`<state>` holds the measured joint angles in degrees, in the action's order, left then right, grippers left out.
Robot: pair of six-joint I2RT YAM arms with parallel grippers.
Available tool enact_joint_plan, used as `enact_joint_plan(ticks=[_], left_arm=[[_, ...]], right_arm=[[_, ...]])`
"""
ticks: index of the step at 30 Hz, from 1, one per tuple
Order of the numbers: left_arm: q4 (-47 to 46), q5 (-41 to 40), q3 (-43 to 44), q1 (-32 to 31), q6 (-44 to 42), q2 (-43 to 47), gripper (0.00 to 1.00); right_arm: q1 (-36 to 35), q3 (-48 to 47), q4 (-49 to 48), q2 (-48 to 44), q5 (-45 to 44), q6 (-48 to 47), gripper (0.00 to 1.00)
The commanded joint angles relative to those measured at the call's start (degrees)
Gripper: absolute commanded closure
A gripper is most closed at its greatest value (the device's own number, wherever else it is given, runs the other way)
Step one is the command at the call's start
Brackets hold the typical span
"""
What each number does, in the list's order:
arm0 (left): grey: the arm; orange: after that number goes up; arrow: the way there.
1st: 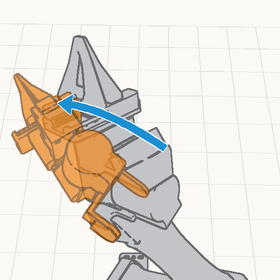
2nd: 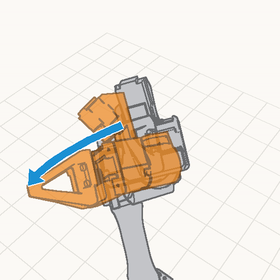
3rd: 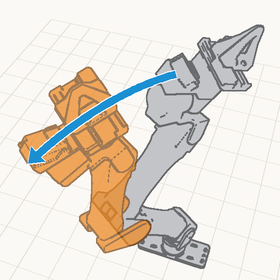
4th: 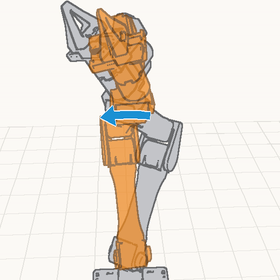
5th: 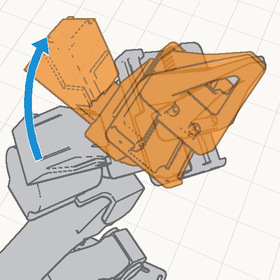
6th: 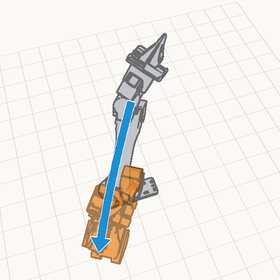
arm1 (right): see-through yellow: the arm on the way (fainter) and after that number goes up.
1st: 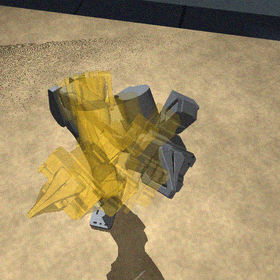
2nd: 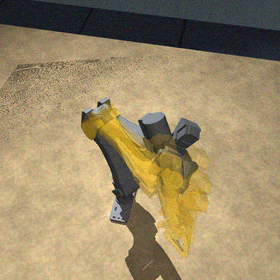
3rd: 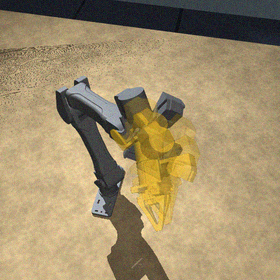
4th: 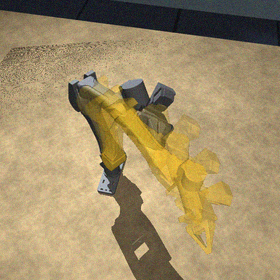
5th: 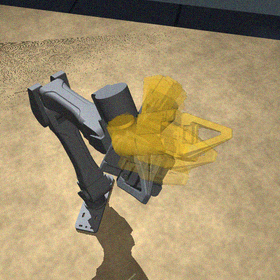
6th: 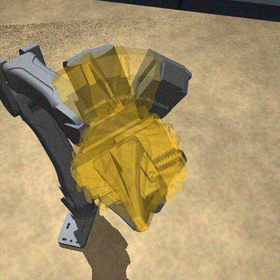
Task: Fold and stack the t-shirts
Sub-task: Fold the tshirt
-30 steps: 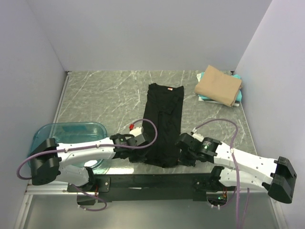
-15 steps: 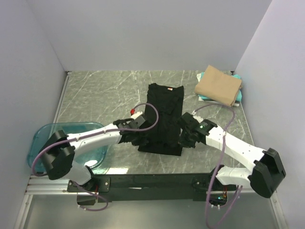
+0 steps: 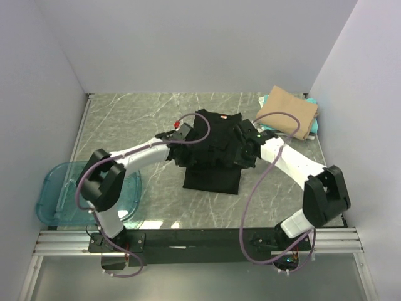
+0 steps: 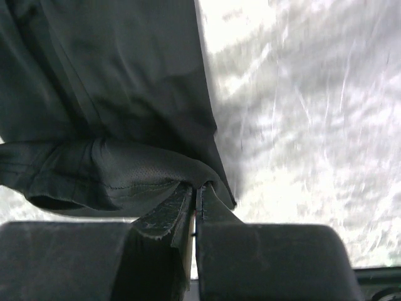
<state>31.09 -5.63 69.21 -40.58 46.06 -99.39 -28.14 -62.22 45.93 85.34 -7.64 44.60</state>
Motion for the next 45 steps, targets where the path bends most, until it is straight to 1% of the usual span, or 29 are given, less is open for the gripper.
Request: enact_joint_plan(ticks=[1, 7, 14, 16, 17, 18, 19, 20, 21, 23, 24, 26, 27, 29, 30, 36, 41, 45], left_arm=[[0.0, 1.1, 5.4, 2.6, -4.9, -3.2, 0.99], [0.6, 3.4, 12.1, 6.0, -7.6, -9.2, 0.99], [1.9, 5.2, 19.2, 7.7, -9.3, -15.4, 0.99], [2.9, 5.2, 21.4, 8.2, -9.3, -16.6, 0.9], [3.2, 5.2, 22.1, 8.4, -9.2, -16.9, 0.86], [3.4, 5.2, 23.3, 8.8, -8.9, -17.0, 0.69], [4.1, 5.2, 23.8, 8.8, -8.8, -16.5, 0.59], [4.5, 4.6, 24.2, 8.9, -8.6, -16.2, 0.49], [4.7, 4.1, 24.6, 8.9, -8.4, -15.7, 0.34], [4.9, 3.1, 24.2, 9.0, -8.4, -13.7, 0.26], [4.7, 2.9, 22.9, 8.9, -8.1, -12.9, 0.23], [2.9, 3.6, 20.4, 8.9, -7.6, -10.0, 0.22], [2.1, 4.0, 17.0, 8.9, -6.9, -8.7, 0.23], [-0.1, 4.9, 13.0, 8.8, -6.1, -5.1, 0.23], [-1.9, 5.2, 9.2, 8.8, -5.4, -3.2, 0.25], [-7.1, 8.4, -1.8, 7.0, -3.0, 2.2, 0.29], [-10.3, 9.8, -5.1, 4.5, -0.7, 2.9, 0.3], [-10.6, 9.7, -5.3, 2.4, -0.4, 0.4, 0.33]], right_arm=[[2.6, -6.2, -1.0, 4.4, -0.9, -4.8, 1.0], [4.7, -13.6, -0.1, 12.2, -0.4, -7.8, 1.0], [6.6, -18.6, 0.4, 18.7, 1.6, -9.7, 1.0], [7.2, -20.7, 0.8, 19.9, 2.3, -10.3, 1.0], [7.6, -21.6, 1.1, 20.7, 3.1, -10.6, 0.9], [7.8, -23.8, 1.4, 21.1, 3.3, -11.0, 0.82], [8.0, -25.0, 2.1, 21.3, 3.6, -11.3, 0.73], [8.4, -26.2, 2.5, 21.3, 3.8, -11.5, 0.6], [8.4, -28.3, 2.8, 21.2, 3.9, -11.9, 0.56], [8.6, -29.8, 3.3, 20.0, 4.0, -12.3, 0.48], [8.6, -30.8, 3.4, 19.5, 4.1, -12.6, 0.47], [8.5, -30.9, 3.2, 17.9, 4.6, -12.9, 0.46], [8.5, -30.1, 3.0, 17.2, 5.6, -12.8, 0.46], [8.5, -28.2, 1.6, 15.3, 7.0, -13.0, 0.46], [8.4, -26.0, 1.2, 14.7, 7.5, -13.0, 0.46], [5.8, -18.0, -2.2, 12.1, 12.1, -13.3, 0.46], [3.2, -15.8, -4.1, 14.4, 13.7, -12.5, 0.47], [2.0, -16.8, -4.8, 17.7, 15.3, -11.8, 0.48]])
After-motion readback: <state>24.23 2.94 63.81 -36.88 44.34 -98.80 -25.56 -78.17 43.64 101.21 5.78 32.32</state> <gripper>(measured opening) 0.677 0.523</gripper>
